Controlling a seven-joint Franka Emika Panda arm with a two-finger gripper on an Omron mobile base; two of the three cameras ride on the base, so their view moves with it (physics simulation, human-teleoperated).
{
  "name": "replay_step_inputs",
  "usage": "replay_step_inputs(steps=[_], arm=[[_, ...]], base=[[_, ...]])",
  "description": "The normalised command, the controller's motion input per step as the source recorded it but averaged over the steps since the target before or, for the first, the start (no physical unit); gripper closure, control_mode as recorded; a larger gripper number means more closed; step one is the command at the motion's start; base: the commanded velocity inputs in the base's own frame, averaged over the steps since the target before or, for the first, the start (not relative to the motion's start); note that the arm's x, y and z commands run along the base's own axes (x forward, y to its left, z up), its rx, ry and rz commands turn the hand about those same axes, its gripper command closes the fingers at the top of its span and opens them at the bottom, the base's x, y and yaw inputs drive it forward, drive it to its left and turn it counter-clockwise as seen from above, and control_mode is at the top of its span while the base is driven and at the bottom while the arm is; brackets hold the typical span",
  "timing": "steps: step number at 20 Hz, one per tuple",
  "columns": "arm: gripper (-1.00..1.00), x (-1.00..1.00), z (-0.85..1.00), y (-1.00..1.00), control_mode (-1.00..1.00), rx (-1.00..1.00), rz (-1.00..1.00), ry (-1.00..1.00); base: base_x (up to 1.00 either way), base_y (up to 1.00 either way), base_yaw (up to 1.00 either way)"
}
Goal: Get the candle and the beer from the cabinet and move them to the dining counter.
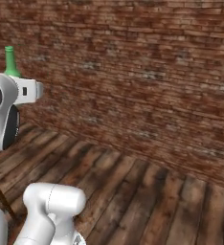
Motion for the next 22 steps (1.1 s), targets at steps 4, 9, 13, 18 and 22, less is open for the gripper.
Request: replay_step_inputs(steps=[4, 9, 13, 18, 22], arm=[[1.00, 0.00, 0.00, 0.00, 1.00, 0.00, 0.00, 0.00], [1.00, 0.00, 0.00, 0.00, 1.00, 0.00, 0.00, 0.00], [1.00, 0.00, 0.00, 0.00, 1.00, 0.00, 0.00, 0.00], [1.00, 0.00, 0.00, 0.00, 1.00, 0.00, 0.00, 0.00], [1.00, 0.00, 0.00, 0.00, 1.00, 0.00, 0.00, 0.00]], base=[[0.56, -0.05, 0.54], [0.57, -0.05, 0.49], [0.61, -0.07, 0.41], [0.63, -0.09, 0.41], [0.64, -0.09, 0.42]])
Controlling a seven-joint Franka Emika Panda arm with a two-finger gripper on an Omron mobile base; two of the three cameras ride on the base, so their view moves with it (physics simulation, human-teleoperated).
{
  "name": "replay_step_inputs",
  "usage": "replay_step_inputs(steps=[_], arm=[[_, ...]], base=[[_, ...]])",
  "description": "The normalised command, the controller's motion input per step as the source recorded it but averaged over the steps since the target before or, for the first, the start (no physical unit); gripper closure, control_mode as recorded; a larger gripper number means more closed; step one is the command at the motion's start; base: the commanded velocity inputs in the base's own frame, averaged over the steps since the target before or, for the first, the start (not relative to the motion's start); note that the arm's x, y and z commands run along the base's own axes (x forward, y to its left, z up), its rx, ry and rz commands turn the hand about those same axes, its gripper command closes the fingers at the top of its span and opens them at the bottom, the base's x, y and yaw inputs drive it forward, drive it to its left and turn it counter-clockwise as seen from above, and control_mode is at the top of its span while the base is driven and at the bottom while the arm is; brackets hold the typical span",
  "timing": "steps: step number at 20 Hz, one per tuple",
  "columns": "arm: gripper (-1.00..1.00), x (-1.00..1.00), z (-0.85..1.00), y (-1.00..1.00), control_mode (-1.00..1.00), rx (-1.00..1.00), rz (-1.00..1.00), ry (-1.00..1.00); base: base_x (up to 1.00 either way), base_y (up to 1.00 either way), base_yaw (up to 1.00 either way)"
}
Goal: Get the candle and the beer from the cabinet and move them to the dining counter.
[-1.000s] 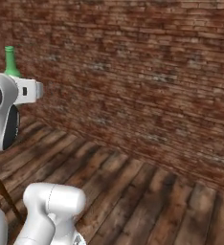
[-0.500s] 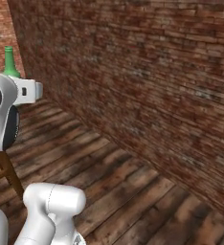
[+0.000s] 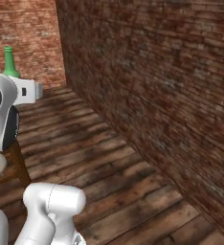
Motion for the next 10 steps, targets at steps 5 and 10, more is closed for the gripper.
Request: replay_step_inputs(steps=[5, 10], arm=[[1.00, 0.00, 0.00, 0.00, 1.00, 0.00, 0.00, 0.00], [1.00, 0.00, 0.00, 0.00, 1.00, 0.00, 0.00, 0.00]], base=[[0.65, -0.11, 0.43], [0.64, -0.11, 0.42]])
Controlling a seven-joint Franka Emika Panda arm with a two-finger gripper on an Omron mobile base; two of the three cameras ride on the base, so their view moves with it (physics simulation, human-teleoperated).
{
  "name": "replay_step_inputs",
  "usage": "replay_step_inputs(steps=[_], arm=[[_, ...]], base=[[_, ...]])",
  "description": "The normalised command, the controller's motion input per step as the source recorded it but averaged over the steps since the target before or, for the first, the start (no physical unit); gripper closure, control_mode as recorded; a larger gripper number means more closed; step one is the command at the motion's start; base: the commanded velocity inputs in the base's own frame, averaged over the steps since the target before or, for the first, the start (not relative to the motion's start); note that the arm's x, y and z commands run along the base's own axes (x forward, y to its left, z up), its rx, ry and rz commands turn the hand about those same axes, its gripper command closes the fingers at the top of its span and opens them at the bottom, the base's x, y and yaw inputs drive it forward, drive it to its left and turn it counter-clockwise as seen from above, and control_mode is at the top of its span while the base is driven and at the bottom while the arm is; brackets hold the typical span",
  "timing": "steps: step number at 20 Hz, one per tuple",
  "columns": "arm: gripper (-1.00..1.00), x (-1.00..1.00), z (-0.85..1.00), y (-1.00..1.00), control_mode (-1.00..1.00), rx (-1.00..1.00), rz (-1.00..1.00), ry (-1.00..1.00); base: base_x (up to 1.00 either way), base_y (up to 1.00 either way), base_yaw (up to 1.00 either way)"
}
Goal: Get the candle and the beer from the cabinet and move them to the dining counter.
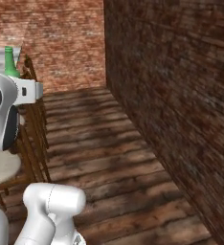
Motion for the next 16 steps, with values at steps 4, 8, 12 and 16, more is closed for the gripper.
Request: replay_step_inputs(steps=[4, 8, 12, 16], arm=[[1.00, 0.00, 0.00, 0.00, 1.00, 0.00, 0.00, 0.00], [1.00, 0.00, 0.00, 0.00, 1.00, 0.00, 0.00, 0.00], [1.00, 0.00, 0.00, 0.00, 1.00, 0.00, 0.00, 0.00], [1.00, 0.00, 0.00, 0.00, 1.00, 0.00, 0.00, 0.00]], base=[[0.61, -0.12, 0.44], [0.56, -0.13, 0.48], [0.54, -0.16, 0.46], [0.45, -0.23, 0.43]])
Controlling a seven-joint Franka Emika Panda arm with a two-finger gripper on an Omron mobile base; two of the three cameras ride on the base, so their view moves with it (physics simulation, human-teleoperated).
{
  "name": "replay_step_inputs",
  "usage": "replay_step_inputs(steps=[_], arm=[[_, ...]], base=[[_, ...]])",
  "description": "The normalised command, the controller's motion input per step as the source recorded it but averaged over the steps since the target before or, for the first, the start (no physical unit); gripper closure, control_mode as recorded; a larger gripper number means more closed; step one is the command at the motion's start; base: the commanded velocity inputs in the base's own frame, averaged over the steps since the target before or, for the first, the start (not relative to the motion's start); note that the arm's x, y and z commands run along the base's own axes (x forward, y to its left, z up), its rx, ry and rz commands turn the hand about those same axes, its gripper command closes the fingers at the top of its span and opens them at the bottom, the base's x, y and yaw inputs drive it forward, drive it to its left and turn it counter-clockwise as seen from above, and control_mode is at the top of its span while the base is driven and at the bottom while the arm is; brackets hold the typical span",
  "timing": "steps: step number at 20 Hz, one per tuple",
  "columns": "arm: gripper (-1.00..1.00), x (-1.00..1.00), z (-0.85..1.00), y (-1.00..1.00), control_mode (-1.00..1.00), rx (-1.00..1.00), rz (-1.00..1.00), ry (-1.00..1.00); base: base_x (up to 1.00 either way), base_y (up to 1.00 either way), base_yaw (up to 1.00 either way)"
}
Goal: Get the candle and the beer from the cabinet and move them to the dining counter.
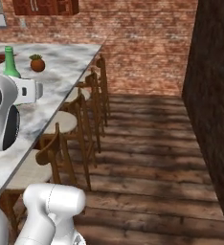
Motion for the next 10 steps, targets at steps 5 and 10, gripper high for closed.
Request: replay_step_inputs(steps=[5, 10], arm=[[1.00, 0.00, 0.00, 0.00, 1.00, 0.00, 0.00, 0.00], [1.00, 0.00, 0.00, 0.00, 1.00, 0.00, 0.00, 0.00]], base=[[0.41, -0.27, 0.40], [0.38, -0.35, 0.34]])
